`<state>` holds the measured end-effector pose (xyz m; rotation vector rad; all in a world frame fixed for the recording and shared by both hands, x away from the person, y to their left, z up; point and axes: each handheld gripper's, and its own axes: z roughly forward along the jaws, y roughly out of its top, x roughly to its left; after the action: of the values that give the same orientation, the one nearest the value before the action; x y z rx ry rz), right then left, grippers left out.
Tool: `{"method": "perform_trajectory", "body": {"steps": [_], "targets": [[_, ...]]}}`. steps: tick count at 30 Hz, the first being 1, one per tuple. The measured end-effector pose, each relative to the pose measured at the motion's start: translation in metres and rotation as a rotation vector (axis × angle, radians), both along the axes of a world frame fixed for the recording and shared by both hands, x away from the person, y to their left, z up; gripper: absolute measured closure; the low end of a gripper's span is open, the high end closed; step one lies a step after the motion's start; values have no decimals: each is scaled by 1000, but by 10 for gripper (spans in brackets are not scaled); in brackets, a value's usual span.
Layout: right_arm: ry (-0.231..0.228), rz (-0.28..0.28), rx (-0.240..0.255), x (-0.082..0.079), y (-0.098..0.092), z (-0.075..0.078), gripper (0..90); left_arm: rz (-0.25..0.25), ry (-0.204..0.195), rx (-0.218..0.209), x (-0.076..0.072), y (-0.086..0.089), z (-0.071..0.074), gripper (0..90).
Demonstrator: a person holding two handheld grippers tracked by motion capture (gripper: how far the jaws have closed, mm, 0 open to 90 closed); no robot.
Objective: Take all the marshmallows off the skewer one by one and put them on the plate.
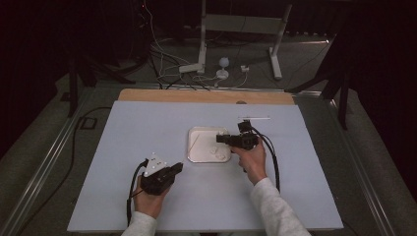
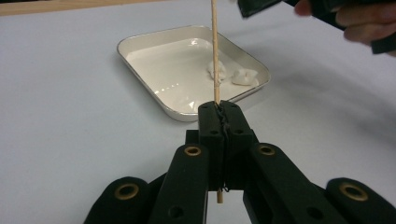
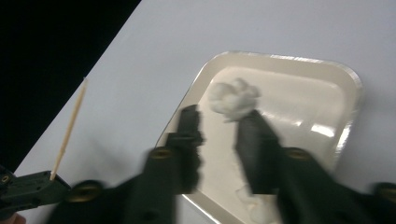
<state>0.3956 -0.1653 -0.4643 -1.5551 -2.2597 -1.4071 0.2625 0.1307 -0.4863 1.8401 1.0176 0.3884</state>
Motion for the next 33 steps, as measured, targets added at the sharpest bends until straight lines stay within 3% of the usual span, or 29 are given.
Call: {"method": "perform_trajectory", "body": {"steps": [1,4,8,12,15,21,28,31,33], "targets": [[7,1,2,1,1,-1,588,2,-3,2,0,0,0,899],[16,-3,-21,3,1,-4,489,13,-1,-6,0,0,1,898],[12,53,-44,2,1,-7,434,17,-1,-5,4,-6,1,896],[7,93,-23,2,2,-6,326,12,4,-5,12,-14,1,895],[10,117,30,1,3,-4,279,7,20,-2,17,-20,-2,895],[81,115,140,4,4,-7,217,-26,44,-2,25,-33,-10,895],[88,109,155,2,11,-9,202,-104,57,9,29,-55,-14,895],[99,113,164,1,14,-9,202,-98,67,41,34,-62,-17,895],[101,123,168,0,15,-9,203,-75,73,34,37,-63,-17,897]]}}
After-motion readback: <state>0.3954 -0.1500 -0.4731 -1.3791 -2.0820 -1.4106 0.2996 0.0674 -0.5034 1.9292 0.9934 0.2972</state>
